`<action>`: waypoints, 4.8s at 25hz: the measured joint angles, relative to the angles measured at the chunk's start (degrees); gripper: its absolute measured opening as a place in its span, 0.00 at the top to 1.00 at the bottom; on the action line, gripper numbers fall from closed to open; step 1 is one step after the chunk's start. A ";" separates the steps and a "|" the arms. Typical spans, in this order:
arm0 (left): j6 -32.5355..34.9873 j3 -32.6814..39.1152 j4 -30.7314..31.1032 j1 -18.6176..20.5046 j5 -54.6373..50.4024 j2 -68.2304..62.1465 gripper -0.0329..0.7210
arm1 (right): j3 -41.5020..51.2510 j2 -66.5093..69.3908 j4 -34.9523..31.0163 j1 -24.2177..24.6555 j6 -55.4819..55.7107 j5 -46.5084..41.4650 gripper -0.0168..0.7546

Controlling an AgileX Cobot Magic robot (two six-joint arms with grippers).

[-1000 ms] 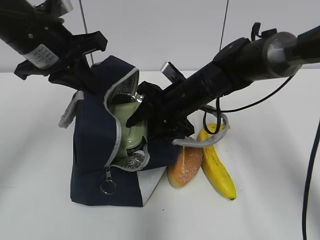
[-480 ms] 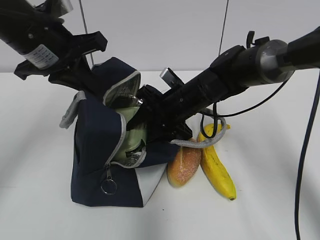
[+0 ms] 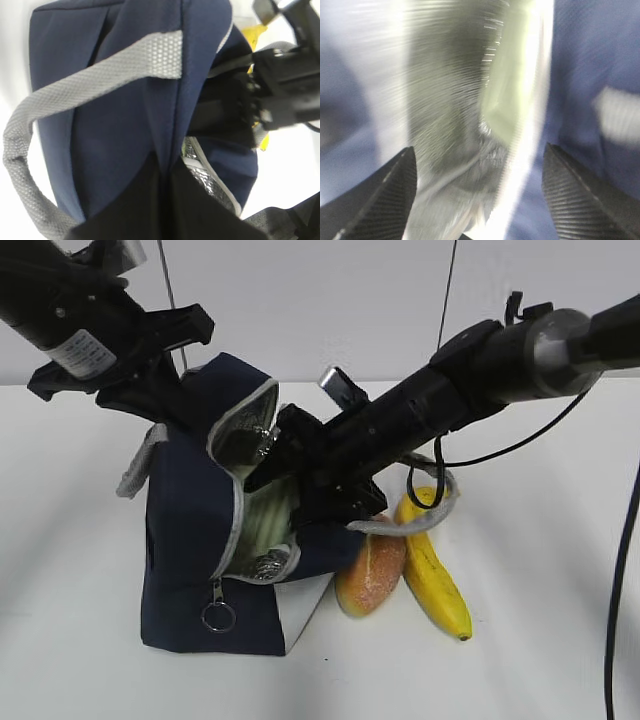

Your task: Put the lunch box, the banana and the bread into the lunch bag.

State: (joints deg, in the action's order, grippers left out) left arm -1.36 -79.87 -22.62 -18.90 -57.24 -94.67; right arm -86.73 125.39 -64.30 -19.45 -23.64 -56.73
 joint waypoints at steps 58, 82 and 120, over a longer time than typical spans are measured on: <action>0.02 -0.16 6.94 0.00 -3.12 0.00 0.96 | 24.26 -16.29 49.74 0.00 9.42 19.93 0.23; 0.02 -0.16 7.30 0.00 -3.02 0.00 0.96 | 17.27 -26.44 69.10 1.09 24.89 5.89 0.59; 0.07 -0.16 7.29 0.00 -2.71 0.00 0.96 | 14.42 -16.22 -15.96 -0.19 -23.45 -9.85 0.59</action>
State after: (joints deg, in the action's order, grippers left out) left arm -1.29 -80.03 -15.34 -18.90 -59.95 -94.67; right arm -72.31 109.17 -80.26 -19.64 -47.09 -66.59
